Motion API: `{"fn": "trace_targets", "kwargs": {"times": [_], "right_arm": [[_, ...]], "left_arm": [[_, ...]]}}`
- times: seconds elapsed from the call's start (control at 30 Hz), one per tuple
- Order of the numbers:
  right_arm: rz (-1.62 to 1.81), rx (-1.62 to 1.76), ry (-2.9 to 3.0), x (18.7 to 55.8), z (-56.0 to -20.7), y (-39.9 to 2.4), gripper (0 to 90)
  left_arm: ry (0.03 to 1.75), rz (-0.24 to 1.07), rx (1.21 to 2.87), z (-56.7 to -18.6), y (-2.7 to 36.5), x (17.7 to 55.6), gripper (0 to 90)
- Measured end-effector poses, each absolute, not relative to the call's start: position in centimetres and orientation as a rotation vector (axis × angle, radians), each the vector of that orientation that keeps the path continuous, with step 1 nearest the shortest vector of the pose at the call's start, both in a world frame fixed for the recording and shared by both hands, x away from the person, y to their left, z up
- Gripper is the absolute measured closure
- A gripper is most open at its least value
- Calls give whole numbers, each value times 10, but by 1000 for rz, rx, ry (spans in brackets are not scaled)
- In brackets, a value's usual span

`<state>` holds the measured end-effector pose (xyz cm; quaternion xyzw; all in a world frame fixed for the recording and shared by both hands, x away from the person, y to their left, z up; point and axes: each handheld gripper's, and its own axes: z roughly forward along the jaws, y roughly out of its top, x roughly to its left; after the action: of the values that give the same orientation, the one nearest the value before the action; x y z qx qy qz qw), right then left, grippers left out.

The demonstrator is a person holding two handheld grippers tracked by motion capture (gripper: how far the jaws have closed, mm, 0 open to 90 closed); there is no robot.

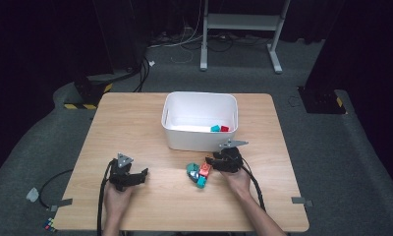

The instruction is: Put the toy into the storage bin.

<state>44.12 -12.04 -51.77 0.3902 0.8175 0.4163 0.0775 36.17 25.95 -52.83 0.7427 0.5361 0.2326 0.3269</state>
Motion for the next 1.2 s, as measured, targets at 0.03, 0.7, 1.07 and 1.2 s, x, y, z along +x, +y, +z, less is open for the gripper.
{"fn": "trace_targets", "kwargs": {"times": [0.03,0.7,1.07,1.2], "right_arm": [[1243,1170,2450,441,-517,-120,545],[1208,1093,2470,434,-516,-119,624],[1234,1086,2427,428,-499,-135,625],[1223,1078,2421,426,-491,-140,625]], "left_arm": [[1404,609,1946,-528,259,362,171],[1404,609,1945,-528,259,362,171],[1404,609,1946,-528,259,362,172],[1404,609,1946,-528,259,362,171]]}}
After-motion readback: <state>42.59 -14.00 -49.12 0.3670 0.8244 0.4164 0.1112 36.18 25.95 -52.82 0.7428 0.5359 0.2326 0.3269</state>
